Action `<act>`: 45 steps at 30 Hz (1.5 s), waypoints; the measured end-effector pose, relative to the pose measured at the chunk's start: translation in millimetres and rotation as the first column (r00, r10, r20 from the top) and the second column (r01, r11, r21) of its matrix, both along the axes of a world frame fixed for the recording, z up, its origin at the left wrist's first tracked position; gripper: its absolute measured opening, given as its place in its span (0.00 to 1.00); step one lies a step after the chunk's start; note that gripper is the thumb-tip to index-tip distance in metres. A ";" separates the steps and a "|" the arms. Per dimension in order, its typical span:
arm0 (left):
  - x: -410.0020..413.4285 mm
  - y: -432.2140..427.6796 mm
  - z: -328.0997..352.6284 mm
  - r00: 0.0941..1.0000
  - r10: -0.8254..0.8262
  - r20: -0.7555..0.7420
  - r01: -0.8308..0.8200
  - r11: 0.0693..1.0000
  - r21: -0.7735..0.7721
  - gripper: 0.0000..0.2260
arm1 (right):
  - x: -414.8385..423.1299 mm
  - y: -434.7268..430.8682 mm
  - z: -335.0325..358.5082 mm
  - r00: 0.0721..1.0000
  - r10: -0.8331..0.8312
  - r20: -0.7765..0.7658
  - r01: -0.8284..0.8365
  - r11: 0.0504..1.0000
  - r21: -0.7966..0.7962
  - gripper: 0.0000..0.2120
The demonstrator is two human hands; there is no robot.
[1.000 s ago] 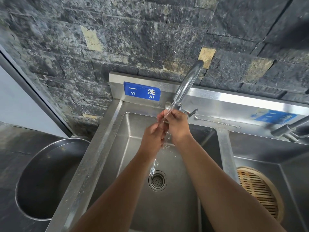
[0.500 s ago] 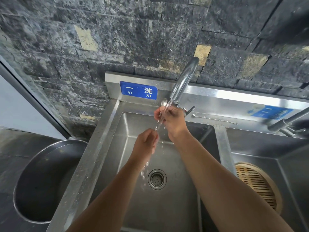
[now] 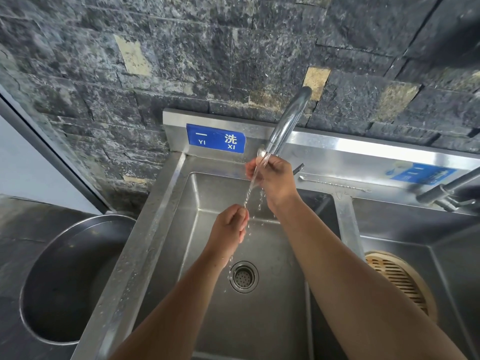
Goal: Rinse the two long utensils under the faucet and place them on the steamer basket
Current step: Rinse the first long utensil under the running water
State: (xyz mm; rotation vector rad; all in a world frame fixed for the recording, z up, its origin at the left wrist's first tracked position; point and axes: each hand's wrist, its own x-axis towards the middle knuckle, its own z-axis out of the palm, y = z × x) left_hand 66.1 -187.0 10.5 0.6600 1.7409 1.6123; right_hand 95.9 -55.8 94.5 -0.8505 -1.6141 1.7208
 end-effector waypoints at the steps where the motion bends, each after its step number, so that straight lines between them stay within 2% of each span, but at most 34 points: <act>1: 0.5 -0.3 -0.5 1.000 0.000 -0.006 0.000 1.000 -0.002 0.16 | -0.3 0.4 0.2 1.000 -0.002 -0.003 0.002 1.000 -0.014 0.13; 4: -0.1 -1.8 -2.2 0.999 0.003 -0.036 -0.003 1.000 -0.007 0.15 | -1.2 2.1 0.4 1.000 0.005 -0.014 -0.005 0.999 -0.040 0.11; 10: -2.9 -2.6 -3.9 0.997 -0.001 -0.075 0.001 1.000 -0.002 0.15 | -4.2 5.1 2.4 0.998 -0.002 0.060 -0.001 0.999 0.041 0.13; 13: -2.1 -1.0 -4.3 0.997 -0.003 -0.075 0.003 1.000 0.004 0.16 | -4.5 6.4 6.3 0.998 -0.010 0.065 0.009 1.000 0.017 0.13; 17: -0.9 2.0 -5.1 0.997 -0.003 -0.080 0.004 1.000 0.012 0.17 | -6.0 7.6 12.6 1.000 -0.011 -0.011 0.010 0.997 -0.083 0.13; 30: -1.7 -1.2 -10.2 0.996 -0.024 -0.091 0.026 1.000 0.017 0.15 | -10.4 19.8 16.0 0.999 -0.045 -0.026 0.042 0.991 -0.125 0.06; 36: -1.6 -0.4 -10.0 0.998 -0.011 -0.061 0.012 1.000 0.023 0.16 | -12.7 23.7 21.9 0.996 -0.054 -0.065 0.047 0.993 -0.110 0.16; 45: -4.7 0.5 -14.8 0.999 0.000 -0.032 0.000 1.000 0.028 0.17 | -13.4 32.2 32.3 0.985 -0.066 -0.161 0.029 0.974 -0.224 0.16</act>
